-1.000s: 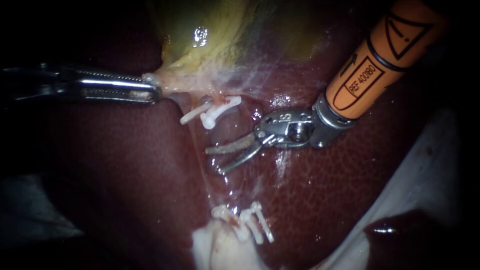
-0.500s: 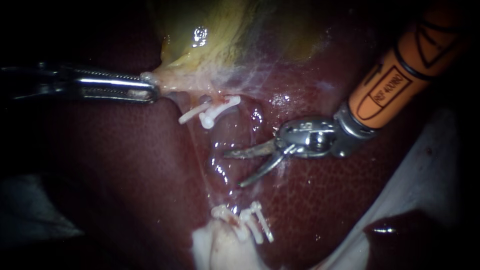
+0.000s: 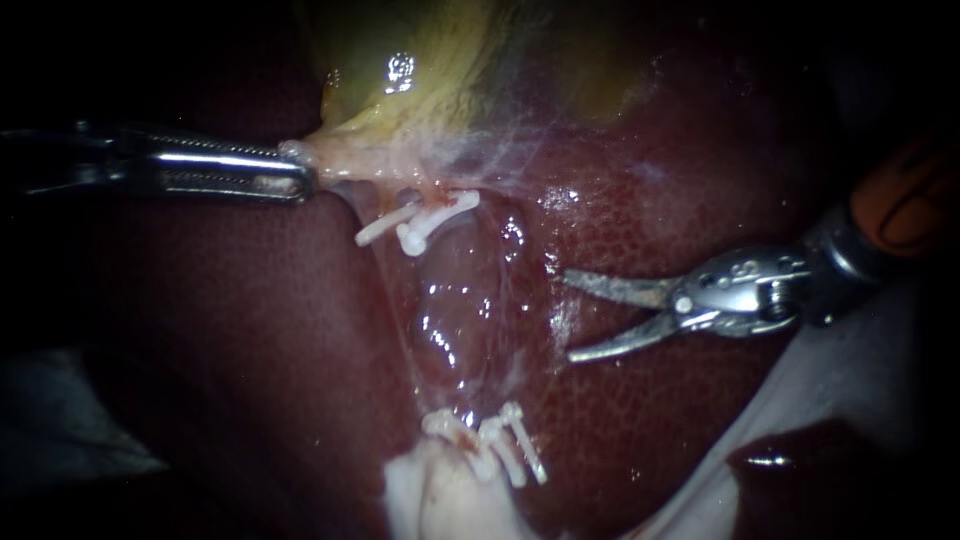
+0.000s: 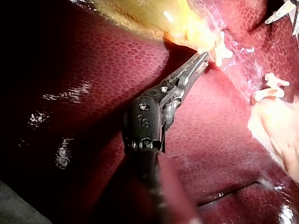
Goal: Go back from the cut right tube
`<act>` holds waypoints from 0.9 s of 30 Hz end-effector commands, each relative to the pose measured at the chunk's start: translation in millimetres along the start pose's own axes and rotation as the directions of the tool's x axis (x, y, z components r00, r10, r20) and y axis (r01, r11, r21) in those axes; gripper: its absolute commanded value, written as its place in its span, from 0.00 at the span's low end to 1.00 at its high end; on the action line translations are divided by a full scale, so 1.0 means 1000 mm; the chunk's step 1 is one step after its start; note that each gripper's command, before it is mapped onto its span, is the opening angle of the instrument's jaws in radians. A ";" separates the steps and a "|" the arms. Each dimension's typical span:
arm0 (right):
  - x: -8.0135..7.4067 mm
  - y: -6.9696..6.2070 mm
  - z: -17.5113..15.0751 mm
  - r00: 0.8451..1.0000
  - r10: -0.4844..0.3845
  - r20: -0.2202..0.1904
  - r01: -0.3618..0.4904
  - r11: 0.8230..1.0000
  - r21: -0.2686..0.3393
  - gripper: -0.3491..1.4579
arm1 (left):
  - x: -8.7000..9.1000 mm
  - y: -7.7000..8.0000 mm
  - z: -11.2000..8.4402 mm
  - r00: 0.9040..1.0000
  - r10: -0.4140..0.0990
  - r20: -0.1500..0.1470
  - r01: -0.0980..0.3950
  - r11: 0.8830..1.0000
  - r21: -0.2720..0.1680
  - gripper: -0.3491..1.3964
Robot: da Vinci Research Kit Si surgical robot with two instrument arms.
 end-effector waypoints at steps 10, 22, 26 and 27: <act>0.0011 0.0005 -0.0018 0.976 -0.086 0.200 0.081 0.996 0.035 0.99 | -0.0003 -0.0003 0.0003 1.000 0.002 -0.001 -0.002 1.000 0.004 0.00; 0.0014 0.0004 -0.0019 0.974 -0.098 0.202 0.092 0.995 0.040 0.99 | -0.0021 -0.0023 0.0033 1.000 0.019 -0.006 -0.019 1.000 0.020 0.00; 0.0013 0.0004 -0.0020 0.974 -0.098 0.202 0.092 0.995 0.041 0.99 | -0.0029 -0.0032 0.0049 1.000 0.019 0.005 -0.019 1.000 0.022 0.00; 0.0013 0.0004 -0.0020 0.974 -0.099 0.202 0.092 0.995 0.041 0.99 | -0.0030 -0.0034 0.0051 1.000 0.014 0.006 -0.014 1.000 0.020 0.00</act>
